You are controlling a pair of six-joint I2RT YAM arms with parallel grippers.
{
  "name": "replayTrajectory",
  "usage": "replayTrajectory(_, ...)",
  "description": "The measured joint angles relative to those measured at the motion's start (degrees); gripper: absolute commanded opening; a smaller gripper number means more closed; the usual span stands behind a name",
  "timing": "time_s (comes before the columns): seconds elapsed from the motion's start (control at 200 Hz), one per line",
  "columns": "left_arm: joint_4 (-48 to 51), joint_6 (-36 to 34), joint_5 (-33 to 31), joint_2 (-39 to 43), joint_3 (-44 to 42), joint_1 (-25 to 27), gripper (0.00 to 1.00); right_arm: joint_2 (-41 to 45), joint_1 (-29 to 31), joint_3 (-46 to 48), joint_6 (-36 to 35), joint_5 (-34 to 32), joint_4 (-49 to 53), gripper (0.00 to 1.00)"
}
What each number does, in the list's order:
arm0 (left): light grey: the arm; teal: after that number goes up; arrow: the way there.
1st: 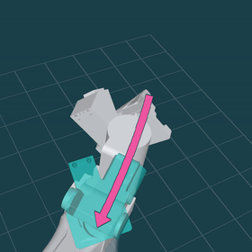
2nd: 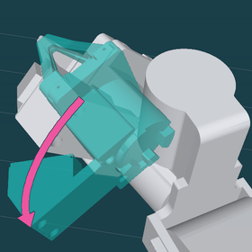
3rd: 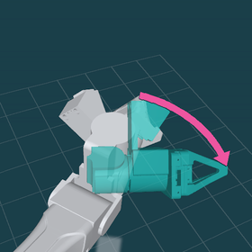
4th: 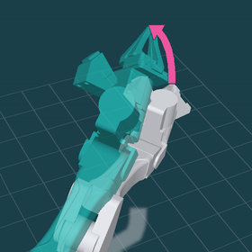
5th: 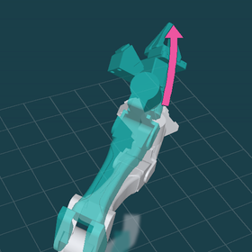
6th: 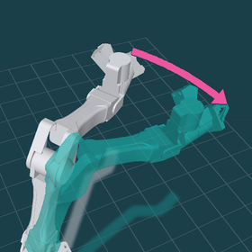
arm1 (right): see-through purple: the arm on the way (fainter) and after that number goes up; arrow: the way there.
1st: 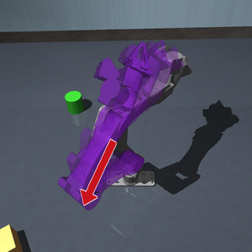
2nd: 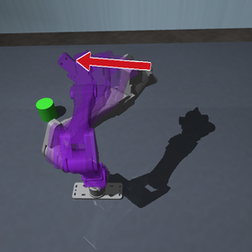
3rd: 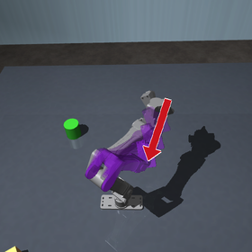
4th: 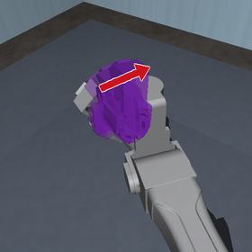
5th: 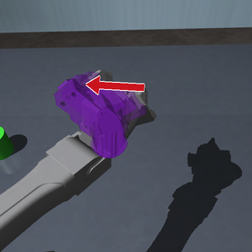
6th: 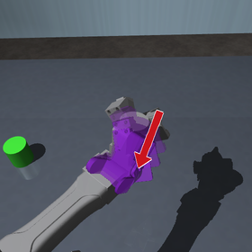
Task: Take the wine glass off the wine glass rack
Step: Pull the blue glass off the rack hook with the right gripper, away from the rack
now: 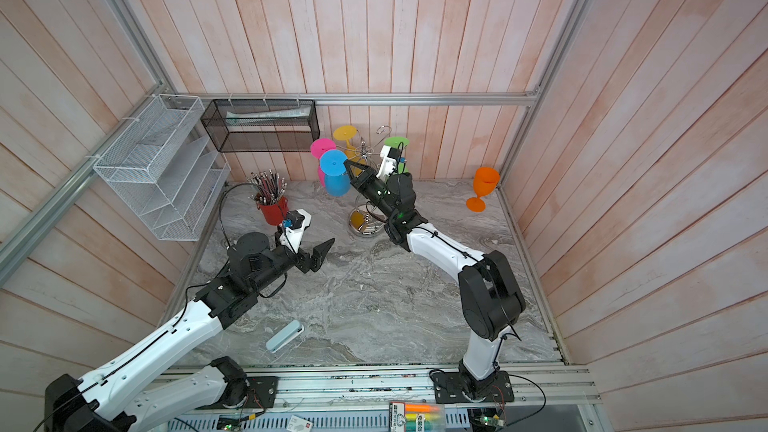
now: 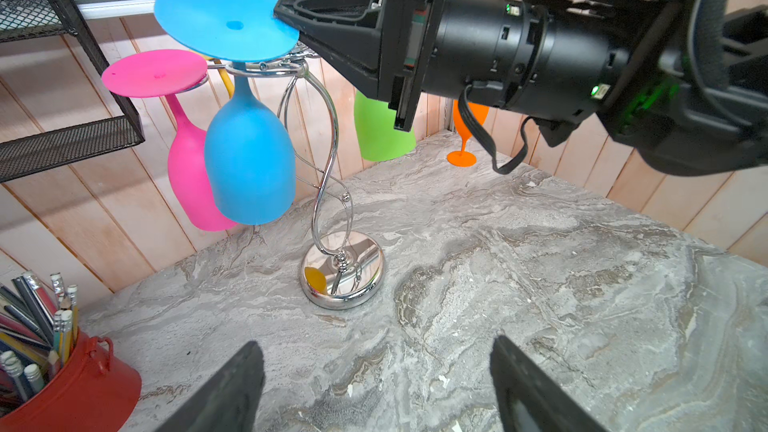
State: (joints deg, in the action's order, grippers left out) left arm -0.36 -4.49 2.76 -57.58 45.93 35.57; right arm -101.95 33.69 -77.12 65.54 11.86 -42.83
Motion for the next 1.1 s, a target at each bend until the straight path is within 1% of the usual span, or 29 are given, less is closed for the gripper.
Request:
replayTrajectory(0.405,0.0,0.0,0.0,0.0,0.0,0.0,0.87,0.0,-1.9,0.9,1.1,-0.2,-1.5,0.0)
replayTrajectory(0.735,0.0,0.0,0.0,0.0,0.0,0.0,0.87,2.0,-2.0,5.9,3.7,-2.2,-3.2,0.0)
replayTrajectory(1.1,0.4,0.4,0.2,0.0,0.0,0.0,0.87,2.8,-2.0,5.8,7.4,-4.3,-1.9,0.0)
